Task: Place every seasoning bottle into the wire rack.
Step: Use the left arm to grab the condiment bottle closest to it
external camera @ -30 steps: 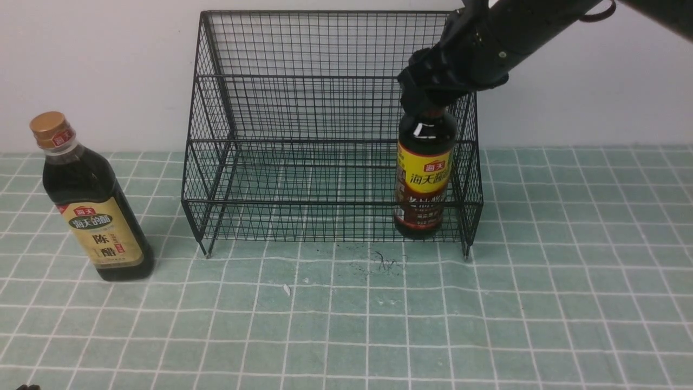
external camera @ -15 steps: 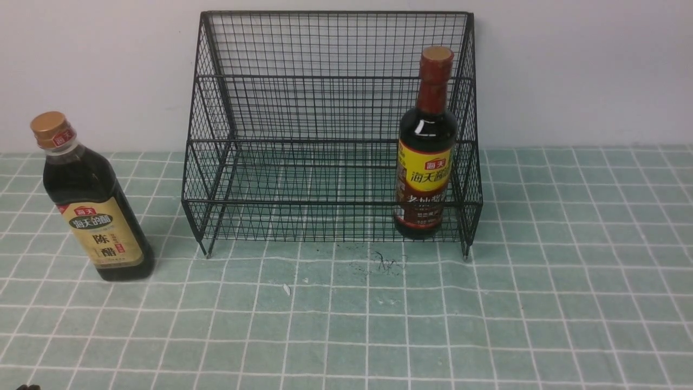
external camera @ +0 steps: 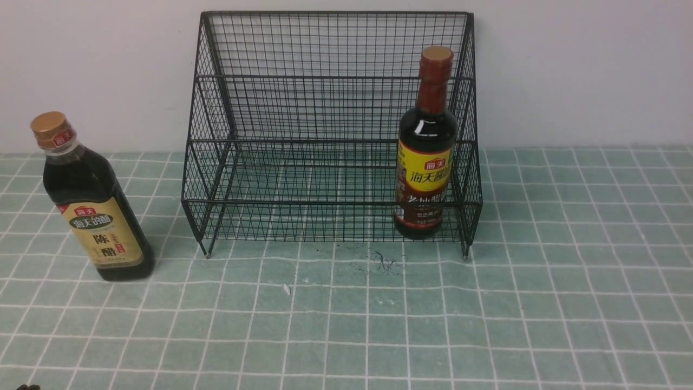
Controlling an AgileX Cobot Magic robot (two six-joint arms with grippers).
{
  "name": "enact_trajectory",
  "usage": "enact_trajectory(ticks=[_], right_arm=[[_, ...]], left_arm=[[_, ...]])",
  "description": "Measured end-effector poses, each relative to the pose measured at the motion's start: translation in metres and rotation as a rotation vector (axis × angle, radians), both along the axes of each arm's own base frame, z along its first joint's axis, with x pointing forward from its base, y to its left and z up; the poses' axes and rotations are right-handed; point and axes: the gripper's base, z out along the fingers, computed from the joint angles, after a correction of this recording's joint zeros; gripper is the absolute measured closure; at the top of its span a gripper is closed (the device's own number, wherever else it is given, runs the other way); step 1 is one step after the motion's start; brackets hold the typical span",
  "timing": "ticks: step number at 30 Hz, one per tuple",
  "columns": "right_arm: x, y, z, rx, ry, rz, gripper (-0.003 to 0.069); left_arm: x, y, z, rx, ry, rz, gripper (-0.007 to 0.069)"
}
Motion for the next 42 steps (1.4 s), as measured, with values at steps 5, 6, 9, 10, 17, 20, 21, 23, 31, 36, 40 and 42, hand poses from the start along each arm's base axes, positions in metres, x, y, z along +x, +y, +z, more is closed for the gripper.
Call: enact_trajectory(ticks=[5,6,9,10,17,20,21,23,31,36,40,42], right_arm=[[-0.005,0.004,-0.051,0.033,-0.201,0.053,0.0672],[-0.003,0.007,-0.058,0.035,-0.225,0.063,0.0672],[0.005,0.012,-0.07,0.035,-0.26,0.084,0.0672],[0.011,0.017,-0.078,0.029,-0.265,0.096,0.0672],[0.024,0.025,-0.096,0.018,-0.243,0.114,0.0672],[0.026,0.026,-0.1,0.013,-0.23,0.115,0.0672],[0.027,0.026,-0.101,0.016,-0.226,0.117,0.0672],[0.027,0.026,-0.102,0.021,-0.209,0.12,0.0672],[0.029,0.03,-0.108,-0.011,-0.181,0.147,0.0672],[0.029,0.032,-0.111,-0.043,-0.16,0.158,0.0672],[0.04,0.036,-0.134,-0.09,-0.08,0.117,0.0672],[0.049,0.037,-0.153,-0.122,-0.016,0.041,0.0672]], left_arm=[[0.0,0.0,0.0,0.0,0.0,0.0,0.0631],[0.0,0.0,0.0,0.0,0.0,0.0,0.0631],[0.0,0.0,0.0,0.0,0.0,0.0,0.0631],[0.0,0.0,0.0,0.0,0.0,0.0,0.0631],[0.0,0.0,0.0,0.0,0.0,0.0,0.0631],[0.0,0.0,0.0,0.0,0.0,0.0,0.0631],[0.0,0.0,0.0,0.0,0.0,0.0,0.0631],[0.0,0.0,0.0,0.0,0.0,0.0,0.0631],[0.0,0.0,0.0,0.0,0.0,0.0,0.0631],[0.0,0.0,0.0,0.0,0.0,0.0,0.0631],[0.0,0.0,0.0,0.0,0.0,0.0,0.0631],[0.0,0.0,0.0,0.0,0.0,0.0,0.0631]])
